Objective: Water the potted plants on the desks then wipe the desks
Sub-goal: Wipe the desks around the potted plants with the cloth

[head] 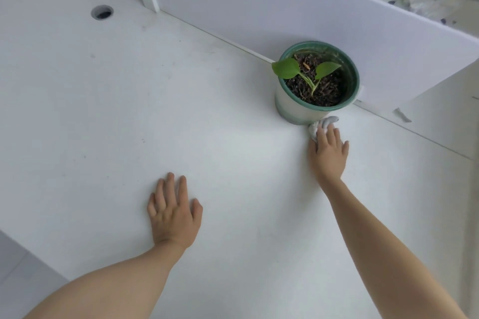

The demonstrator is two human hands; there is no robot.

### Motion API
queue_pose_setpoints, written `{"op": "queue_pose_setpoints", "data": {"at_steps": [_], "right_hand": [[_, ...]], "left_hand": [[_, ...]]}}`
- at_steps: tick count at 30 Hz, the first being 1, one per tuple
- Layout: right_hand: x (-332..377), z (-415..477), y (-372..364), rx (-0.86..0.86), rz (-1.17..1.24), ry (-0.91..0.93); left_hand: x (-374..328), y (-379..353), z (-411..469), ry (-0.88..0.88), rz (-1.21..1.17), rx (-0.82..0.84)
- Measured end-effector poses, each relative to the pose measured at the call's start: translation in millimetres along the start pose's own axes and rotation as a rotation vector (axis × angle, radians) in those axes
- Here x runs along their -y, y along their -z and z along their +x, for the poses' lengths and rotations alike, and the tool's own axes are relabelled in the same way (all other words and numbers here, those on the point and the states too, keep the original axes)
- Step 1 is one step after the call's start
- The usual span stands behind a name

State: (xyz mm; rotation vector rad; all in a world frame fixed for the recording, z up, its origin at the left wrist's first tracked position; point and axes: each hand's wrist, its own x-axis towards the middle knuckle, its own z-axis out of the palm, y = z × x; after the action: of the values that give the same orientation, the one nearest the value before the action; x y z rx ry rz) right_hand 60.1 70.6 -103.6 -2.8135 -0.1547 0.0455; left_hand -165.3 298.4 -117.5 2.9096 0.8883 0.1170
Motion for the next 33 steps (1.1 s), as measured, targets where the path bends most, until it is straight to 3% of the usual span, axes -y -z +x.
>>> {"op": "queue_pose_setpoints", "data": {"at_steps": [5, 11, 15, 17, 20, 22, 24, 27, 30, 33], "right_hand": [[33.3, -37.4, -12.8, 0.011, 0.041, 0.107], [90.4, -28.4, -27.7, 0.129, 0.172, 0.412], [129.6, -4.0, -15.7, -0.09, 0.463, 0.285], [147.7, 11.2, -10.0, -0.225, 0.405, 0.366], [166.3, 44.3, -14.1, -0.283, 0.16, 0.488], [167.9, 63.4, -23.3, -0.12, -0.042, 0.509], [160.6, 75.1, -34.2, 0.114, -0.111, 0.368], [161.0, 72.3, -42.5, 0.151, -0.042, 0.254], [166.1, 49.1, -46.4, 0.199, -0.004, 0.418], [145.3, 21.2, -45.6, 0.181, -0.011, 0.782]], "left_hand": [[0.2, 0.4, 0.2, -0.002, -0.019, -0.013], [1.2, 2.1, 0.9, -0.005, -0.029, 0.005], [2.9, 1.5, 1.4, -0.002, -0.037, 0.008], [2.4, 0.1, 0.9, -0.004, -0.039, 0.001], [2.4, -1.8, 1.1, -0.013, -0.033, 0.001], [3.2, -3.3, 1.5, -0.015, -0.033, -0.012], [3.8, -5.6, 0.6, -0.017, -0.04, -0.031], [4.1, -6.9, -0.3, -0.018, -0.042, -0.038], [3.4, -6.3, 0.5, -0.023, -0.031, -0.027], [3.6, -3.6, 1.2, -0.019, -0.037, -0.009]]}}
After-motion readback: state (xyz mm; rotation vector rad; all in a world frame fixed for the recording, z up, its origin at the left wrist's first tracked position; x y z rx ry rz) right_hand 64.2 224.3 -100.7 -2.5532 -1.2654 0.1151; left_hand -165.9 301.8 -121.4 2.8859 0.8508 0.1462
